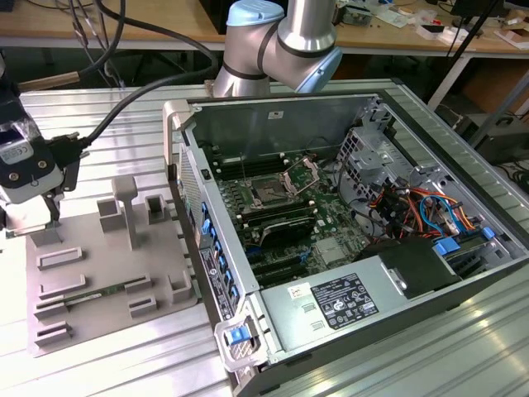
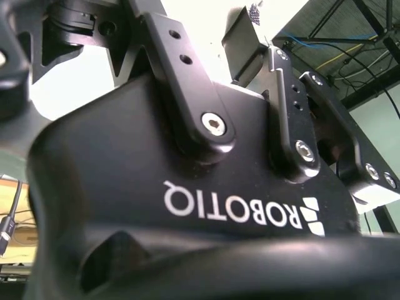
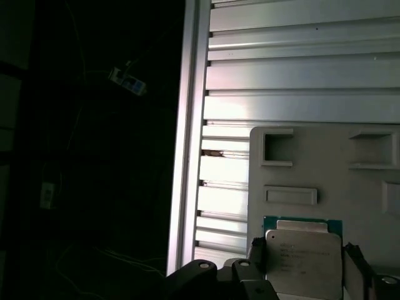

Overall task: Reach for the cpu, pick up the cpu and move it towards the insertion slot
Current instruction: 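Pick up the cpu and move it towards the insertion slot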

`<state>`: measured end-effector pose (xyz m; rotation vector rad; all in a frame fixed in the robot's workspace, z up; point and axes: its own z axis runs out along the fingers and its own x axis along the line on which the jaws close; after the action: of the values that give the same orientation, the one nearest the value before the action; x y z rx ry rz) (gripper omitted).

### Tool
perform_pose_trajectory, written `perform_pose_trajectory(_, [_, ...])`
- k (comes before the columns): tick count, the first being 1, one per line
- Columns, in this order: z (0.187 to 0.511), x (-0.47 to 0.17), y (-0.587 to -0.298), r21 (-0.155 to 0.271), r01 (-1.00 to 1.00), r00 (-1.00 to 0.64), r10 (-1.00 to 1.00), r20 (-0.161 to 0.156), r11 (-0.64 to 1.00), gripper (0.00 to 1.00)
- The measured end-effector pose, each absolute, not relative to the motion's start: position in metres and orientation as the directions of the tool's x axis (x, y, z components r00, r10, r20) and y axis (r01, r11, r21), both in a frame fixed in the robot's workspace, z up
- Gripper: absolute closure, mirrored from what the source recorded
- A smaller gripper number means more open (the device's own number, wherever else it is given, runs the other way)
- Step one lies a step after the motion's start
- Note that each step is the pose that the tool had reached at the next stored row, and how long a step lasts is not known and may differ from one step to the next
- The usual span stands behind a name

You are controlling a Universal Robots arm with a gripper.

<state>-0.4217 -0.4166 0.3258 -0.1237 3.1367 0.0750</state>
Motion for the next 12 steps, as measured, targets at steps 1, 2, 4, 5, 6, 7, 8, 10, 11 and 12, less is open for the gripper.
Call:
perform_pose_trajectory(1, [0.3265,-0.4217,-0.4166,0.048,-0.079,-0.997,-0.079,-0.003,0.996,0.45])
perform_pose_trajectory(2, [0.3272,-0.4217,-0.4166,0.048,-0.079,-0.997,-0.079,-0.003,0.996,0.45])
perform_pose_trajectory(4, [0.3288,-0.4217,-0.4166,0.048,-0.079,-0.997,-0.079,-0.003,0.996,0.45])
perform_pose_trajectory(5, [0.3295,-0.4217,-0.4165,0.048,-0.079,-0.997,-0.079,-0.003,0.996,0.45])
perform_pose_trajectory(6, [0.3303,-0.4217,-0.4166,0.048,-0.079,-0.997,-0.079,-0.003,0.996,0.45])
perform_pose_trajectory(7, [0.3309,-0.4217,-0.4166,0.048,-0.079,-0.997,-0.079,-0.003,0.996,0.45])
perform_pose_trajectory(8, [0.3317,-0.4217,-0.4165,0.048,-0.079,-0.997,-0.079,-0.003,0.996,0.45])
perform_pose_trajectory(10, [0.3332,-0.4217,-0.4166,0.048,-0.079,-0.997,-0.079,-0.003,0.996,0.45])
perform_pose_trajectory(11, [0.3339,-0.4217,-0.4166,0.048,-0.079,-0.997,-0.079,-0.003,0.996,0.45])
perform_pose_trajectory(12, [0.3346,-0.4217,-0.4166,0.048,-0.079,-0.997,-0.079,-0.003,0.996,0.45])
